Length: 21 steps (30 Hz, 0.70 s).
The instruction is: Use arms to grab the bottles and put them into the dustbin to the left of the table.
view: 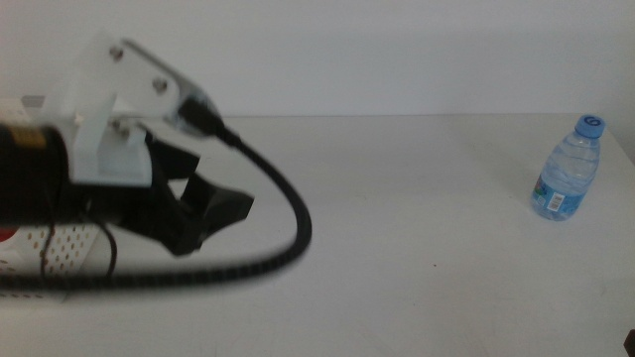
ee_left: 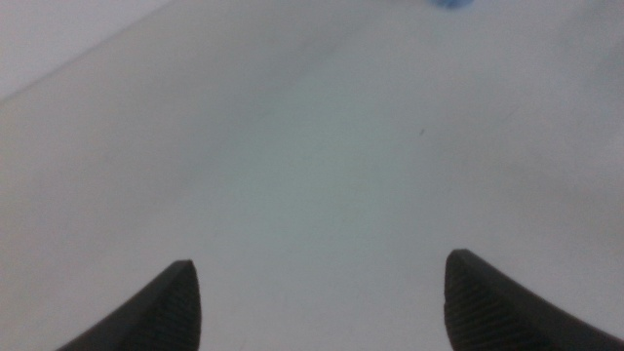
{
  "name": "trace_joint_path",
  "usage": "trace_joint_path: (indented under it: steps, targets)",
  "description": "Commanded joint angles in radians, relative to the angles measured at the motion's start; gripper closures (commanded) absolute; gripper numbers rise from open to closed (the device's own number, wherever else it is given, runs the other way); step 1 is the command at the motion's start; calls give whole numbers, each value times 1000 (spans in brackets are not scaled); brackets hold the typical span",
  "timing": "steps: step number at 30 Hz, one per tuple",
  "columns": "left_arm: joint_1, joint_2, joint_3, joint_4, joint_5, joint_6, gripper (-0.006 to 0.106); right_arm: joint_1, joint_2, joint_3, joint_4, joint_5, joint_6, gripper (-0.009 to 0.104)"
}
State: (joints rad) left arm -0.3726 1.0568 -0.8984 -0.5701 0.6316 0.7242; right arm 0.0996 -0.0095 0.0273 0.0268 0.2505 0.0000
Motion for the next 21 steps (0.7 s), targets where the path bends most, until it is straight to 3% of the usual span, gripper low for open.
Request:
trace_joint_path:
  steps: [1,6,9,15,21]
  targets:
    - [-41,-55,16,97,-99,-154,24,-5,-28,-7,-6,-73,-8,16]
    - [-159,-162,162,430,-306,-597,24,-5,-28,-7,-6,-73,-8,16]
    - [-219,-227,266,544,-449,-808,24,-5,-28,-7,-6,-73,-8,16]
    - [-230,-304,411,555,-632,-883,24,-5,-28,-7,-6,-73,-8,16]
    - [-230,-322,432,556,-639,-883,24,-5,-28,-7,-6,-73,-8,16]
